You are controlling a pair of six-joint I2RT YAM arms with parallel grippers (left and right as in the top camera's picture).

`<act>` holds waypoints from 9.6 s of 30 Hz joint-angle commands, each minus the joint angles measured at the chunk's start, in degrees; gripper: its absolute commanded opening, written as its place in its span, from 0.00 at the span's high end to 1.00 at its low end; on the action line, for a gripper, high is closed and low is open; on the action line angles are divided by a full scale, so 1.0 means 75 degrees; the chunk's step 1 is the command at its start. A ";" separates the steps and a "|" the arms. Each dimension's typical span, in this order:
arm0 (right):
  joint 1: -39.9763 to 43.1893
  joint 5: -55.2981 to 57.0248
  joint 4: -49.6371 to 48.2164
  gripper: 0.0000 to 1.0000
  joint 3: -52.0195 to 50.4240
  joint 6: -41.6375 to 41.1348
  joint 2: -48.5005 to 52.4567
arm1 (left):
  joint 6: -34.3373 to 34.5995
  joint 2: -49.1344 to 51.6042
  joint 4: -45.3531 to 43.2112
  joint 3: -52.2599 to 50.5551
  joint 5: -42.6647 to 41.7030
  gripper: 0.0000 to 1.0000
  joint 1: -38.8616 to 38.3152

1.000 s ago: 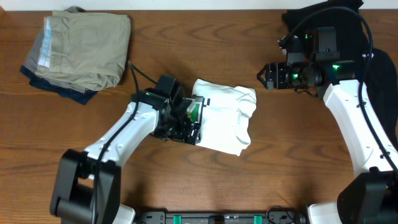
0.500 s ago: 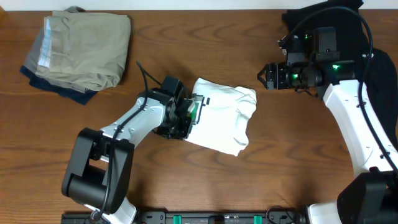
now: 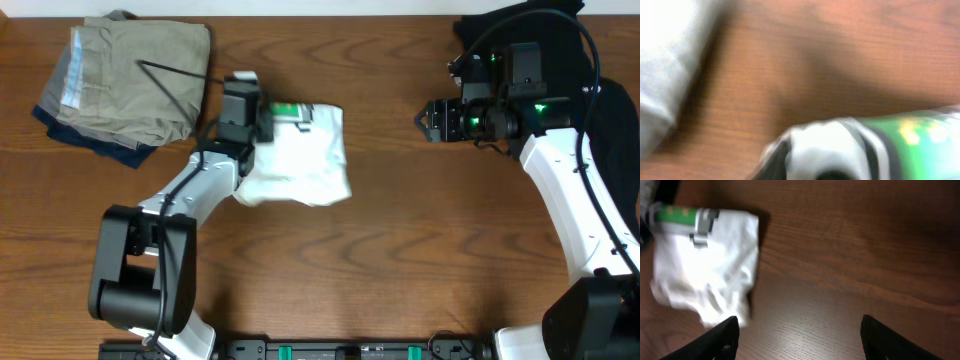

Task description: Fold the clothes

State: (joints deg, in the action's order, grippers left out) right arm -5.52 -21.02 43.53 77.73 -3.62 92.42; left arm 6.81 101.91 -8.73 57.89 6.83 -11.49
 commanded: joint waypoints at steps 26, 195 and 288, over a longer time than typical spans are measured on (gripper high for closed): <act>0.0029 0.0029 -0.0099 0.24 0.0026 0.0157 0.0073 | 0.5587 -0.1472 0.4721 0.0058 -0.2168 0.02 0.0265; -0.0274 -0.0201 -0.0458 0.20 0.0023 0.0149 0.0073 | 0.1527 0.1005 0.4567 0.3879 -0.5756 0.45 0.5549; -0.0358 -0.0315 -0.1862 0.01 0.0140 0.1440 -0.1798 | -0.1448 -0.1355 0.2938 0.3841 0.0239 0.02 0.3756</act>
State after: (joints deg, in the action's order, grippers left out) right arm -7.86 -23.16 29.10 78.65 3.14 79.85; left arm -3.70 91.94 13.28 86.54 8.12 16.40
